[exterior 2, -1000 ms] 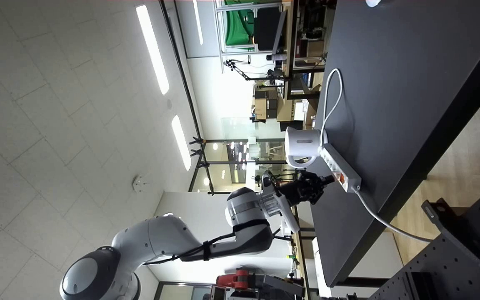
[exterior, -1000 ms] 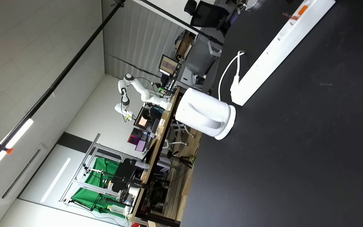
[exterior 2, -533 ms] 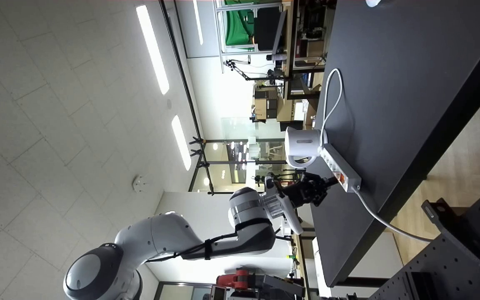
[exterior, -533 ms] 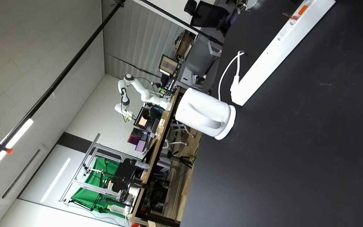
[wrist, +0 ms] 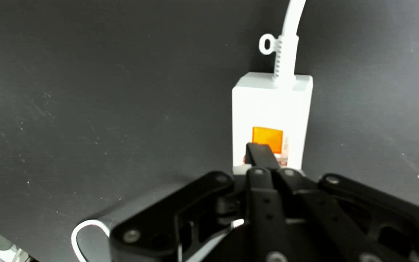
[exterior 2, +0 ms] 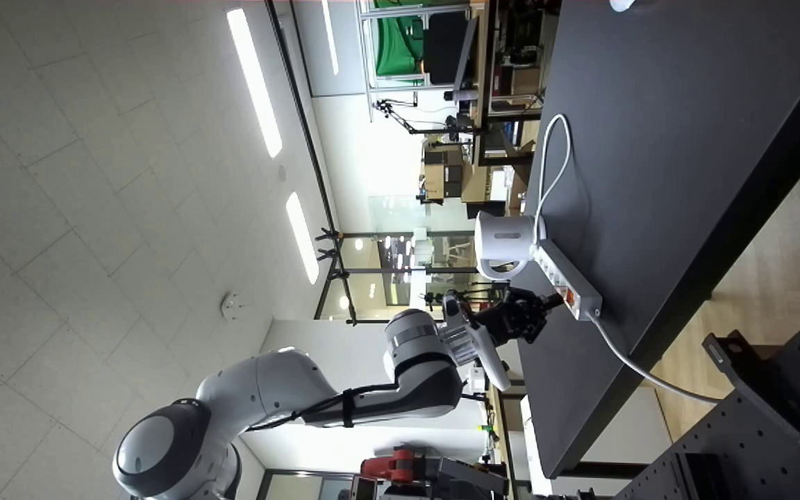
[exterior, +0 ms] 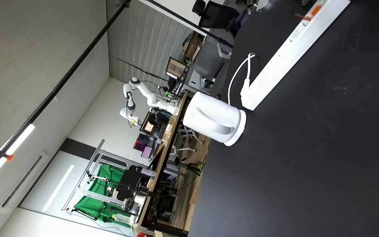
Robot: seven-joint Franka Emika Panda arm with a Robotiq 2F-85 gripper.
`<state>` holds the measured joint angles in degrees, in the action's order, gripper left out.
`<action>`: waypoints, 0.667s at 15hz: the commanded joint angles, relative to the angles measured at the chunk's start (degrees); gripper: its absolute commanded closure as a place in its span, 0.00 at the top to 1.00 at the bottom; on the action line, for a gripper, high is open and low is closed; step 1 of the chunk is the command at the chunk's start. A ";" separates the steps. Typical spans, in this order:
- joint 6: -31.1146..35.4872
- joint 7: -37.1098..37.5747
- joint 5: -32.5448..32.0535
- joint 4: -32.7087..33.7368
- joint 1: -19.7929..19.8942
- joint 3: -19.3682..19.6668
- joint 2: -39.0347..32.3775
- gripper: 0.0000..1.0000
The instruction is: Turn on the extension cable, turn on the electric kettle then turn it off
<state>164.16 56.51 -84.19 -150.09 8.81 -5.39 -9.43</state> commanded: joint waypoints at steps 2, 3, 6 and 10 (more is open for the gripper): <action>0.54 6.29 -5.39 1.99 -0.15 0.33 -2.46 0.00; 0.56 6.68 -5.93 2.23 -0.10 0.35 -2.88 0.00; 0.67 8.27 -7.55 3.00 0.04 0.43 -4.32 0.00; 1.25 10.20 -9.77 4.11 0.48 0.75 -5.93 0.00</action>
<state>164.49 62.34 -90.43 -147.68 8.88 -5.24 -13.51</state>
